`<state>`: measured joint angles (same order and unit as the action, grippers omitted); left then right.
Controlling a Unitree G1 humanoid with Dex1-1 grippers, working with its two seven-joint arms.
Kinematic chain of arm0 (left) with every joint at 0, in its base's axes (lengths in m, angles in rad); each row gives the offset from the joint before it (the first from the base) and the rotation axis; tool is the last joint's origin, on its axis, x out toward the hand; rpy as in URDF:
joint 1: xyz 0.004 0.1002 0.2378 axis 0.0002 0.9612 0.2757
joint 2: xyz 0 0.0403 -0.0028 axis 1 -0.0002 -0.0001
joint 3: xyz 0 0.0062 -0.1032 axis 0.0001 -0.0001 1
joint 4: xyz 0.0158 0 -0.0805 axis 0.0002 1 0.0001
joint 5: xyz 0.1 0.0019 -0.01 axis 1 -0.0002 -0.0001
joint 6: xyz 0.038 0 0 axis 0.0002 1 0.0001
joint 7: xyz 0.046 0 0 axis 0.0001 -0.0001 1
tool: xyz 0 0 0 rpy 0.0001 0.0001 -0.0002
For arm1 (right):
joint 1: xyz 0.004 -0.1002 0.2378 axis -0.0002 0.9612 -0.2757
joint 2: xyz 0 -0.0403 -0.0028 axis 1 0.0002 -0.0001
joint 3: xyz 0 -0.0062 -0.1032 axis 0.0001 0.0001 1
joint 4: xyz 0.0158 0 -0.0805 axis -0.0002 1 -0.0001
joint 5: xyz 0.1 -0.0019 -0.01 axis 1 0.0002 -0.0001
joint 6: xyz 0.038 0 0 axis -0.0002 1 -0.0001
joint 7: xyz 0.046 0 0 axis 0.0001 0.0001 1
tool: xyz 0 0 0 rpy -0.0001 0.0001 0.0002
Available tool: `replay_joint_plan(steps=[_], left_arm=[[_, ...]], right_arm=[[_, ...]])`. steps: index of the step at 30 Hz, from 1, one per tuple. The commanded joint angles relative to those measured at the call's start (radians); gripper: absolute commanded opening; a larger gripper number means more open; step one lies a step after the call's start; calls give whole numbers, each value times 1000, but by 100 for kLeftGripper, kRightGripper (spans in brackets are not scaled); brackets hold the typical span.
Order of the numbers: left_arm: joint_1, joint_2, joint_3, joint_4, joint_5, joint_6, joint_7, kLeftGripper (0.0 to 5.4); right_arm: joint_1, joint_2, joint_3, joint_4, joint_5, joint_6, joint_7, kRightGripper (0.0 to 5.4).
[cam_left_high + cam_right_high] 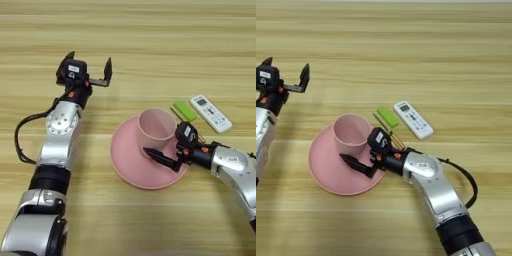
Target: Move the objects on the table
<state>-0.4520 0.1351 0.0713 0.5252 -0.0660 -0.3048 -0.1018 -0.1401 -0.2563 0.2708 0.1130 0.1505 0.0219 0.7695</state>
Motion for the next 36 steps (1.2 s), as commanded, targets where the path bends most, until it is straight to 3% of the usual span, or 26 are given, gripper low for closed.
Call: replay_joint_plan(steps=[1,10,21,29,30,36], left_arm=[[-42,-8,6,102,39,-60,49,540],[-70,-18,18,198,20,-111,55,540],[-74,-30,34,211,4,-132,27,540],[-72,-35,44,210,-2,-137,9,540],[-73,-36,44,211,-2,-137,9,540],[-75,-37,46,215,-7,-136,1,540]], right_arm=[[-11,12,-11,-13,7,37,-20,411],[-23,32,-7,20,-14,71,-58,411],[-43,32,17,171,-109,-15,-109,410],[-49,36,15,202,-110,-46,-104,410],[-47,35,18,201,-109,-58,-96,439],[-43,36,20,197,-107,-66,-84,489]])
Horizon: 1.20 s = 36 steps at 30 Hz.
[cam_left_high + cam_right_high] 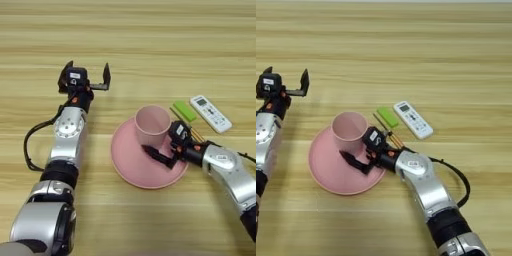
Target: Move the objects on the table
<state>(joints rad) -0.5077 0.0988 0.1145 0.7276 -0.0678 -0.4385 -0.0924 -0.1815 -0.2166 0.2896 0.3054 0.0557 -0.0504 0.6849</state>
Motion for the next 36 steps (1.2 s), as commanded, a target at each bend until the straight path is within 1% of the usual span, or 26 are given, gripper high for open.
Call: replay_joint_plan(steps=[1,4,10,24,31,34,36], left_arm=[[-20,-1,3,13,-6,-3,-10,540],[-22,-2,3,15,-9,-2,-14,540],[-26,-1,1,25,-11,-5,-18,540],[-28,-3,2,33,-14,-12,-23,540],[-29,-4,2,34,-16,-13,-26,540],[-27,-4,2,30,-15,-12,-26,540],[-26,-4,2,28,-15,-11,-25,540]], right_arm=[[-2,-3,0,5,-12,6,1,509],[-5,-3,-3,4,-11,3,3,536],[-10,-6,-12,-1,-6,-2,2,536],[17,-37,-49,-137,31,18,18,536],[63,-84,-69,-187,42,24,38,536],[93,-103,-78,-213,48,30,44,536],[122,-126,-92,-247,57,37,46,536]])
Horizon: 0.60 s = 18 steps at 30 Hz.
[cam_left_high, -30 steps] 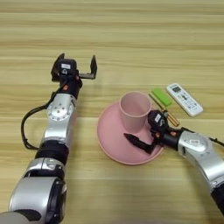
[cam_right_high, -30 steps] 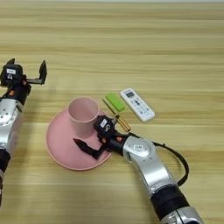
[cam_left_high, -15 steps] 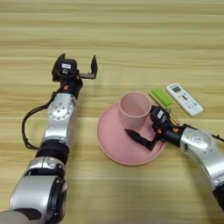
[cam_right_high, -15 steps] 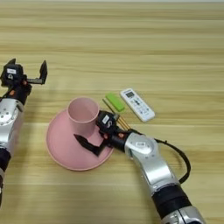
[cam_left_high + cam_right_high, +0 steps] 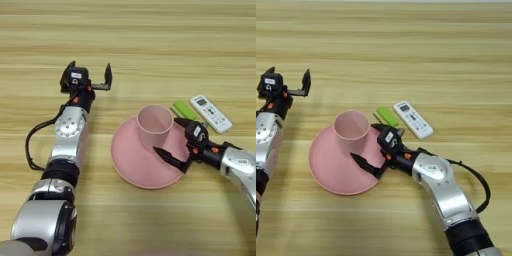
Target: Move the objects on the table
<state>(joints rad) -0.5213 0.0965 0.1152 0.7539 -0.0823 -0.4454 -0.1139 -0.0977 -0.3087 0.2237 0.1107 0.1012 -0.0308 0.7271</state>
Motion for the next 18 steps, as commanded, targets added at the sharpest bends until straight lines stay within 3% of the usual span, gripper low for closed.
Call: replay_joint_plan(steps=[1,9,13,18], left_arm=[[-12,-2,1,1,-1,-4,-4,540],[-13,-3,3,2,-2,-4,-4,540],[-12,-3,3,0,-2,-4,-4,540],[-15,-2,4,5,-3,-5,-5,540]], right_arm=[[52,-45,-35,-72,18,24,5,536],[52,-82,-141,-147,115,101,3,536],[34,-99,-181,-133,115,110,-21,536],[-26,-57,-199,-72,102,148,-104,536]])
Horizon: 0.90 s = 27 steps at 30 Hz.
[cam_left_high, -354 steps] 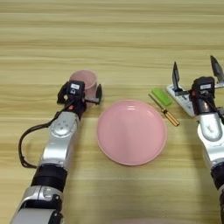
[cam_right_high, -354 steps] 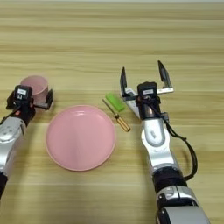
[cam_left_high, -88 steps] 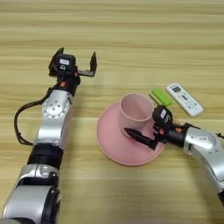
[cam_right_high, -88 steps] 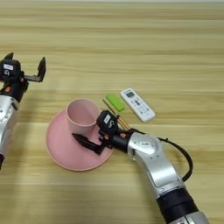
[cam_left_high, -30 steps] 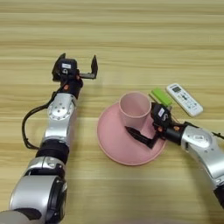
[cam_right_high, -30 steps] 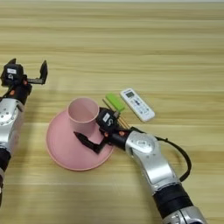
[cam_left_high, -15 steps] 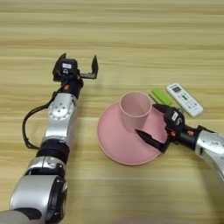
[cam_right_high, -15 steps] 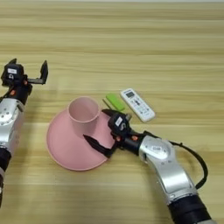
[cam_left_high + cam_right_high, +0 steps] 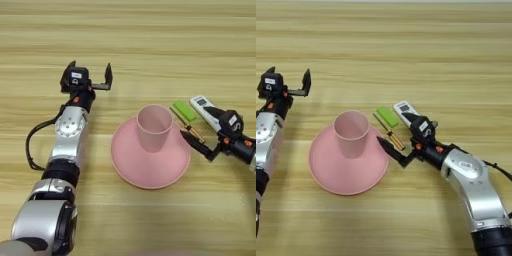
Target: Move the objects on the table
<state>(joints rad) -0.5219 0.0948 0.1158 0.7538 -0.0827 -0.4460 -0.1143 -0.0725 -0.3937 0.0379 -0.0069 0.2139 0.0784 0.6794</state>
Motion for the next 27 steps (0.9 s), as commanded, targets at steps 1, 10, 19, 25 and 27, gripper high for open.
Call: replay_joint_plan(steps=[1,10,19,25,27], left_arm=[[-15,0,4,6,-3,-5,-5,540],[-17,-1,5,11,-3,-5,-7,540],[-21,-4,5,16,-3,-7,-6,540],[-24,-5,6,20,-3,-7,-6,540],[-25,-4,7,21,-4,-7,-6,540]], right_arm=[[-62,37,-13,57,-10,48,-70,536],[-190,101,-22,160,-48,160,-229,536],[-282,101,-7,254,-137,197,-331,536],[-315,73,-26,326,-151,228,-330,536],[-307,55,-38,325,-139,224,-309,536]])
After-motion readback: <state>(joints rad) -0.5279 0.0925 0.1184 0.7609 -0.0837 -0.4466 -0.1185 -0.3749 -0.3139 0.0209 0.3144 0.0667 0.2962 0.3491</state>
